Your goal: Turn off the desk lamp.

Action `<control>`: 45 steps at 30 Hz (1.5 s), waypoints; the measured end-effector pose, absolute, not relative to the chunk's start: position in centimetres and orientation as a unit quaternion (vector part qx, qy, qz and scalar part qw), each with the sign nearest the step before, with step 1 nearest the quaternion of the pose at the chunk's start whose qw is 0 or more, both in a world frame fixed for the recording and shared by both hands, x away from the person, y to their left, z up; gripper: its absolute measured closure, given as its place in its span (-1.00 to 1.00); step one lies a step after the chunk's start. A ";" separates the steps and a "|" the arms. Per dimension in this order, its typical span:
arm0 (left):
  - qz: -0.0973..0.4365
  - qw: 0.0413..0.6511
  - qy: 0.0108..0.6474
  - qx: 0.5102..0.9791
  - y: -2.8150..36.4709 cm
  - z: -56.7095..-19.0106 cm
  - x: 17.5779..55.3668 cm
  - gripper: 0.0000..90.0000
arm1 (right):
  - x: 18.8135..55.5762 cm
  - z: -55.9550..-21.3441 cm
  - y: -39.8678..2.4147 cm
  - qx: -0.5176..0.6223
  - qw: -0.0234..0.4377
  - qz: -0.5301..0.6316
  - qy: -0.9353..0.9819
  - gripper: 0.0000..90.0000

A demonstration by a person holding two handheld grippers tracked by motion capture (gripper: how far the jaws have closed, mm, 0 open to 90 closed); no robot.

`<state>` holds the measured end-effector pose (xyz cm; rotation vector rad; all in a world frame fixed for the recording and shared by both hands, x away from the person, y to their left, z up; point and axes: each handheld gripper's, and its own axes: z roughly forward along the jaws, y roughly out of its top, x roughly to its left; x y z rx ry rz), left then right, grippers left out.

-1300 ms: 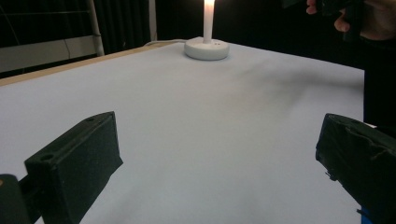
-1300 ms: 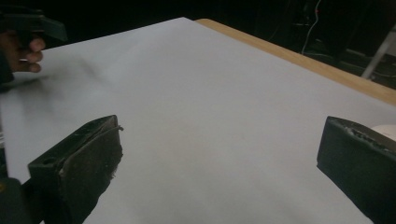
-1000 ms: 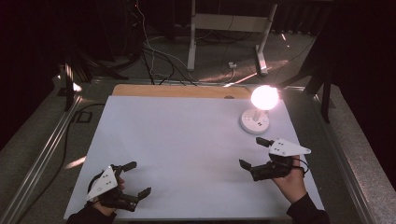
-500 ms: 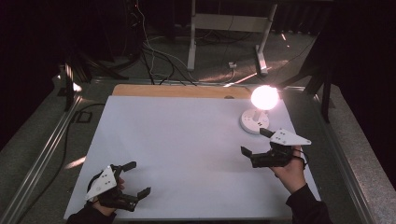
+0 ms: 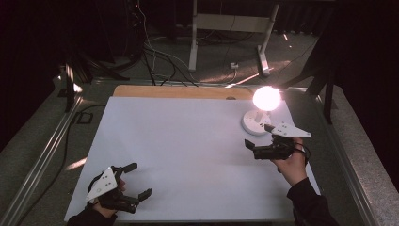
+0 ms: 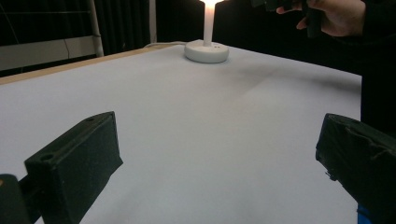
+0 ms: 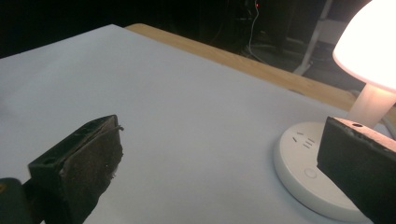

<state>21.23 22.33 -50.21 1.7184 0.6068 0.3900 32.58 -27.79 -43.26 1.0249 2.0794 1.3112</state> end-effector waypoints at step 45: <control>0.166 0.598 0.266 0.738 22.4 -50.3 21.4 -0.99 | 40.5 -48.7 -29.1 0.496 0.289 0.358 0.736 0.99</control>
